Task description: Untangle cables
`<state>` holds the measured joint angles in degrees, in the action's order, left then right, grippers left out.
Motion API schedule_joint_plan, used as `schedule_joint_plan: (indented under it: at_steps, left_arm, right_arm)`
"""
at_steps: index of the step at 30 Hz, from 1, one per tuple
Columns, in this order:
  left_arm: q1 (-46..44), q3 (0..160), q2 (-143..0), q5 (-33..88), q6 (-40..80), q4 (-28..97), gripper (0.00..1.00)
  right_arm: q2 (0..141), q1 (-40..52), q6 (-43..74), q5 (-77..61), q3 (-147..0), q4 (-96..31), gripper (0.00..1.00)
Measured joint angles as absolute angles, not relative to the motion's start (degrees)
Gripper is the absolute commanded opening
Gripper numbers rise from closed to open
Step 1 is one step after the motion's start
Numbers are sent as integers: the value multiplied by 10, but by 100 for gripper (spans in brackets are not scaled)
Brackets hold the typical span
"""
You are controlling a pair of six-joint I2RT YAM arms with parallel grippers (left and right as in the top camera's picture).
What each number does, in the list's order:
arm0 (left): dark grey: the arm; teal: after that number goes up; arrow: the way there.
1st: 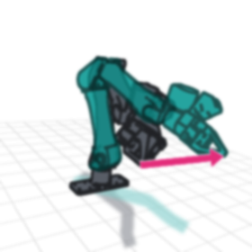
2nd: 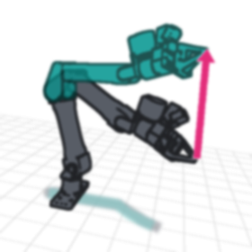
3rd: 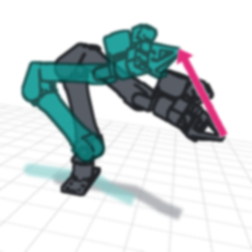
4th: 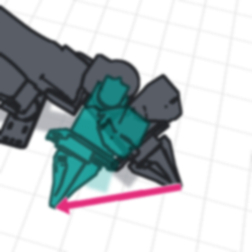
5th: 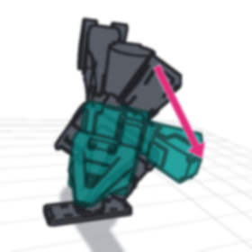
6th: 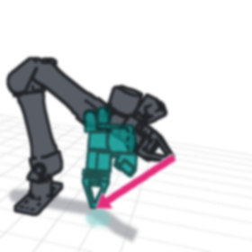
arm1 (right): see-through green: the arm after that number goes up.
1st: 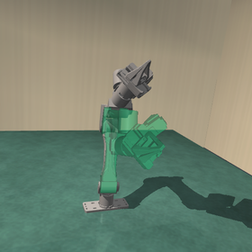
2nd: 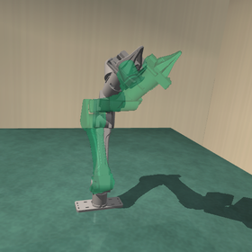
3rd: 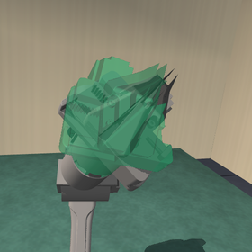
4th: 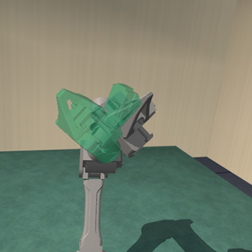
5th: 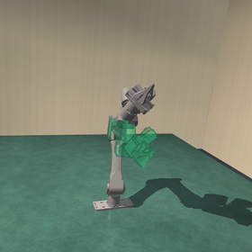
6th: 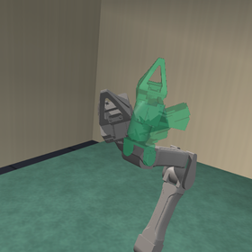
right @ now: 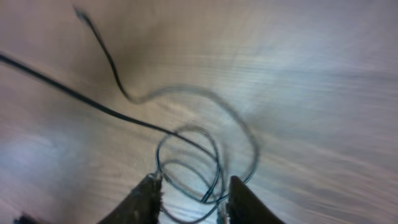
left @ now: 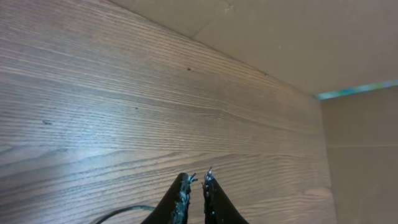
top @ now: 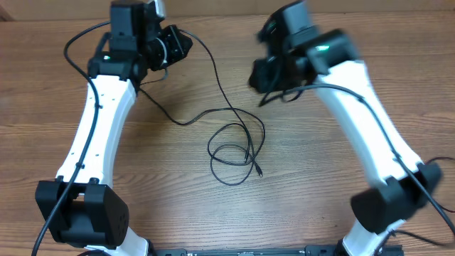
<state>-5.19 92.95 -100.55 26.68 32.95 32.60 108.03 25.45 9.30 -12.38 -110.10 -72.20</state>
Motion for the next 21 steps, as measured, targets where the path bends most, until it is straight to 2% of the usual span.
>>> schedule_joint_plan:
  at_steps: [2, 8, 13, 16, 17, 19, 21]
  left_arm:
    - [-44, 929, -1006, 277, 328, 327, 16]
    - [-39, 930, -1006, 287, 324, 331, 18]
    - [-39, 930, -1006, 285, 316, 332, 17]
    - [-39, 930, -1006, 285, 314, 338, 17]
    - [-39, 930, -1006, 286, 314, 340, 17]
    - [-39, 930, -1006, 286, 314, 344, 17]
    - [-39, 930, -1006, 286, 314, 345, 17]
  right_arm:
    - [1097, 268, 76, -141, -1057, -686, 49]
    - [1097, 292, 24, -181, -907, -552, 51]
    - [1097, 294, -2, -195, -828, -441, 72]
    - [1096, 296, -13, -180, -791, -342, 74]
    - [1096, 297, -13, -175, -778, -312, 68]
    - [1096, 297, -16, -167, -756, -255, 46]
    - [1097, 297, -14, -161, -748, -231, 32]
